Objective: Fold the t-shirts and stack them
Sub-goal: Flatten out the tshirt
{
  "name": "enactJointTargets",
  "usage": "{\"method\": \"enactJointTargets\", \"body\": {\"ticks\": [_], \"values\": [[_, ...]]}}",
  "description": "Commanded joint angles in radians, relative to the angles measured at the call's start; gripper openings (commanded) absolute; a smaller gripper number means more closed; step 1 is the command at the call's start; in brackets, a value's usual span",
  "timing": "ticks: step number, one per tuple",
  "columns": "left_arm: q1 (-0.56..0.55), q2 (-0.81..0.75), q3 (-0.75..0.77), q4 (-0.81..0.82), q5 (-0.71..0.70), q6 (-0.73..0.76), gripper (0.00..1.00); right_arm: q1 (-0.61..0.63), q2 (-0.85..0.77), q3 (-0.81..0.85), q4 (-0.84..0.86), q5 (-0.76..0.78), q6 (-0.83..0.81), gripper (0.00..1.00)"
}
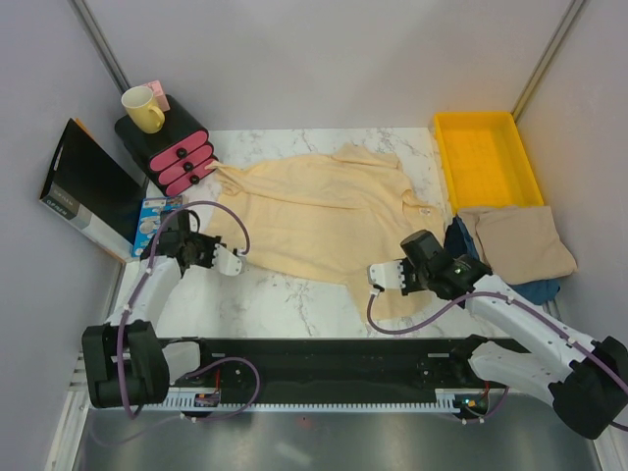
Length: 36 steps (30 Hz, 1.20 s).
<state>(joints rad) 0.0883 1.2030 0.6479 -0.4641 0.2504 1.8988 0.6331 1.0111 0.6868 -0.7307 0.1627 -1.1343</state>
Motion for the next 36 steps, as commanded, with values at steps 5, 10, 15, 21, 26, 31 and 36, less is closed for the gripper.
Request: {"method": "enactJointTargets", "body": {"ticks": [5, 10, 15, 21, 26, 31, 36], "values": [[0.005, -0.169, 0.07, -0.139, 0.084, -0.052, 0.02, -0.036, -0.042, 0.138, -0.021, 0.093, 0.004, 0.0], [0.004, -0.163, 0.159, -0.125, 0.089, -0.185, 0.02, -0.079, -0.043, 0.197, 0.133, 0.205, 0.008, 0.0], [0.004, -0.152, 0.243, 0.048, 0.079, -0.371, 0.02, -0.125, -0.043, 0.272, 0.364, 0.293, -0.047, 0.0], [0.005, -0.08, 0.485, 0.287, 0.055, -0.466, 0.02, -0.157, 0.069, 0.547, 0.614, 0.351, -0.162, 0.0], [0.005, -0.008, 0.751, 0.447, 0.007, -0.472, 0.02, -0.164, 0.184, 0.863, 0.723, 0.379, -0.278, 0.0], [0.002, 0.026, 0.941, 0.536, 0.033, -0.437, 0.02, -0.164, 0.273, 1.095, 0.793, 0.373, -0.383, 0.0], [0.001, -0.019, 0.949, 0.668, 0.075, -0.392, 0.02, -0.162, 0.258, 1.137, 0.895, 0.33, -0.489, 0.0]]}}
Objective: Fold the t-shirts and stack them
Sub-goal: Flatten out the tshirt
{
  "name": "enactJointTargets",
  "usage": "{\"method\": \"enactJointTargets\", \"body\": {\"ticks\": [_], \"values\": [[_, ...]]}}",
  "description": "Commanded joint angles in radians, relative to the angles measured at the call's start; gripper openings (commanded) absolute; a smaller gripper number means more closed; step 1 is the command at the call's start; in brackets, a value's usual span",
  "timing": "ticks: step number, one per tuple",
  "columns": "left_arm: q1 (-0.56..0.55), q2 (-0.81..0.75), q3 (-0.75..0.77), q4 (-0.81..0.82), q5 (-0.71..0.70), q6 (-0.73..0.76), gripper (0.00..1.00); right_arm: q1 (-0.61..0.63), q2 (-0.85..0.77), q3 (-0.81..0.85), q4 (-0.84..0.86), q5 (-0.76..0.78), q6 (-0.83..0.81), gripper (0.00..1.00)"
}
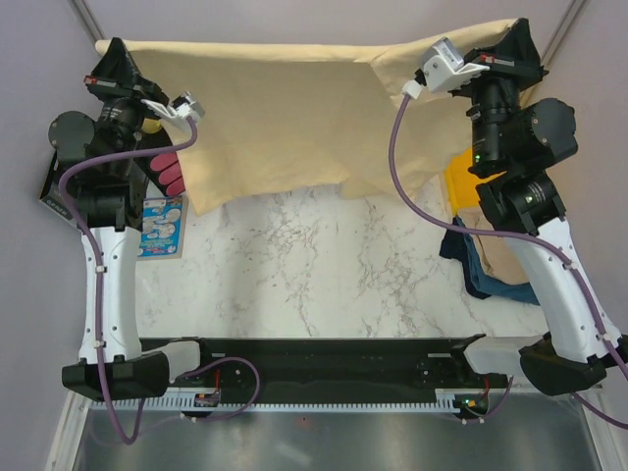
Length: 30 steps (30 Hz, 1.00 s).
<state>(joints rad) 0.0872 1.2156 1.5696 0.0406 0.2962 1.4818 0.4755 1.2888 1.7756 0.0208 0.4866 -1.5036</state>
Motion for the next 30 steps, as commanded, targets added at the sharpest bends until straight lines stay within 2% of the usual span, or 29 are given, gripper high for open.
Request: {"method": "enactJointTargets", "body": {"ticks": [1, 6, 10, 15, 17, 20, 24, 28, 30], "values": [[0.003, -0.054, 0.024, 0.182, 0.04, 0.026, 0.02, -0.006, -0.029, 0.051, 0.157, 0.004, -0.128, 0.0], [0.002, -0.108, 0.038, 0.18, 0.077, -0.003, 0.02, -0.006, -0.04, 0.079, 0.172, 0.001, -0.127, 0.0], [0.002, -0.11, 0.044, 0.073, 0.115, -0.014, 0.02, -0.009, 0.007, 0.091, 0.179, -0.002, -0.101, 0.0], [0.003, 0.0, 0.059, -0.069, 0.135, 0.064, 0.02, -0.101, 0.105, 0.108, 0.179, -0.097, -0.032, 0.0], [0.005, 0.048, 0.07, -0.09, 0.149, 0.115, 0.02, -0.127, 0.188, 0.174, 0.168, -0.118, -0.004, 0.0], [0.005, 0.165, 0.142, -0.142, 0.162, 0.146, 0.02, -0.178, 0.322, 0.308, 0.094, -0.158, 0.051, 0.0], [0.005, 0.347, 0.356, -0.217, 0.161, 0.141, 0.02, -0.251, 0.452, 0.418, -0.011, -0.246, 0.085, 0.0], [0.003, 0.525, 0.55, -0.231, 0.118, 0.164, 0.02, -0.288, 0.567, 0.481, -0.018, -0.33, 0.046, 0.0], [0.0, 0.631, 0.689, -0.199, 0.094, 0.161, 0.02, -0.302, 0.643, 0.58, 0.011, -0.327, 0.037, 0.0]]}}
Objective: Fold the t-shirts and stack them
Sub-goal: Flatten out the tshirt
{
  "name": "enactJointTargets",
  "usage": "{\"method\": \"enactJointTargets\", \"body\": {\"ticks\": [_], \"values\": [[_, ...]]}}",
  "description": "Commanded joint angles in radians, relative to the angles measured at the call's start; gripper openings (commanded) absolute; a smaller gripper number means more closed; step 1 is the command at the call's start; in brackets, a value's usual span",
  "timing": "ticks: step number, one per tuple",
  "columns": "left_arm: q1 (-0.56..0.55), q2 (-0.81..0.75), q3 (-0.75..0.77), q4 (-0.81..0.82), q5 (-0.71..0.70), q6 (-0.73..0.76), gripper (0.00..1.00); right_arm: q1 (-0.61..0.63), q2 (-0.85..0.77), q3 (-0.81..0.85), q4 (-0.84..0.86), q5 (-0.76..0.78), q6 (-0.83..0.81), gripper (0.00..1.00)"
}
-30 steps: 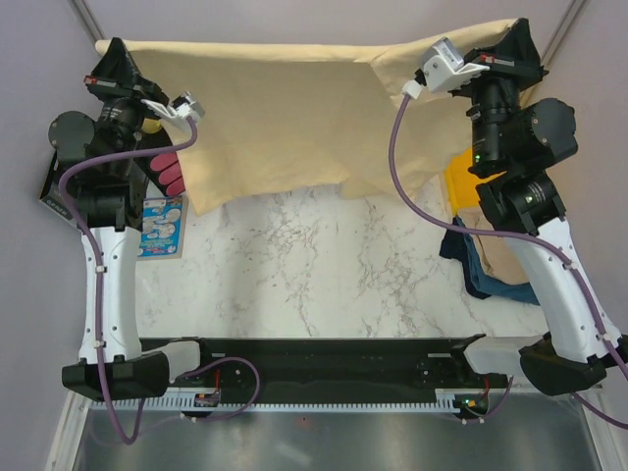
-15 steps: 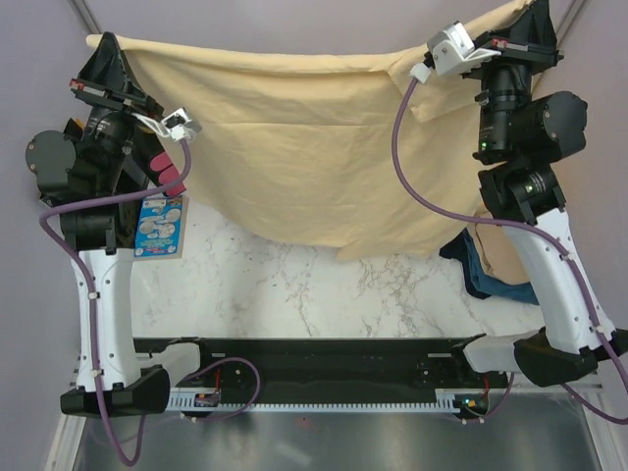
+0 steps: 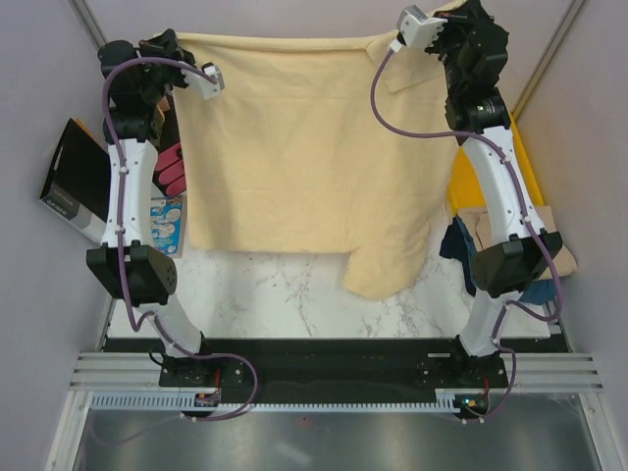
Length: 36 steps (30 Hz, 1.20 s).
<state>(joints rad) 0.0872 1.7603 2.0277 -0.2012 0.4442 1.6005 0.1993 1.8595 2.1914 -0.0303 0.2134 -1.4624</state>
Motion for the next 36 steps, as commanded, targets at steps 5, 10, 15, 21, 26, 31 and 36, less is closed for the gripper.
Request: {"method": "enactJointTargets", "body": {"ticks": [5, 10, 15, 21, 26, 31, 36], "values": [[-0.006, 0.238, 0.436, 0.247, -0.111, -0.007, 0.02, -0.05, 0.147, 0.278, 0.278, -0.052, -0.091, 0.0], [-0.047, 0.197, 0.405, 0.596, -0.147, -0.033, 0.02, -0.054, 0.103, 0.289, 0.512, -0.115, -0.153, 0.0], [-0.075, 0.114, 0.228, 0.821, -0.177, -0.028, 0.02, -0.055, 0.002, 0.216, 0.561, -0.138, -0.122, 0.0], [-0.107, -0.065, -0.347, 0.996, -0.194, -0.001, 0.02, -0.055, -0.25, -0.325, 0.566, -0.094, -0.03, 0.0], [-0.099, -0.353, -0.991, 0.93, -0.128, 0.042, 0.02, -0.055, -0.492, -0.848, 0.246, -0.152, 0.083, 0.0], [-0.089, -0.567, -1.349, 0.682, -0.058, 0.101, 0.02, -0.055, -0.787, -1.278, -0.023, -0.248, 0.077, 0.0], [-0.089, -0.798, -1.613, 0.339, 0.01, 0.179, 0.02, -0.055, -0.933, -1.4, -0.386, -0.333, 0.066, 0.0]]}}
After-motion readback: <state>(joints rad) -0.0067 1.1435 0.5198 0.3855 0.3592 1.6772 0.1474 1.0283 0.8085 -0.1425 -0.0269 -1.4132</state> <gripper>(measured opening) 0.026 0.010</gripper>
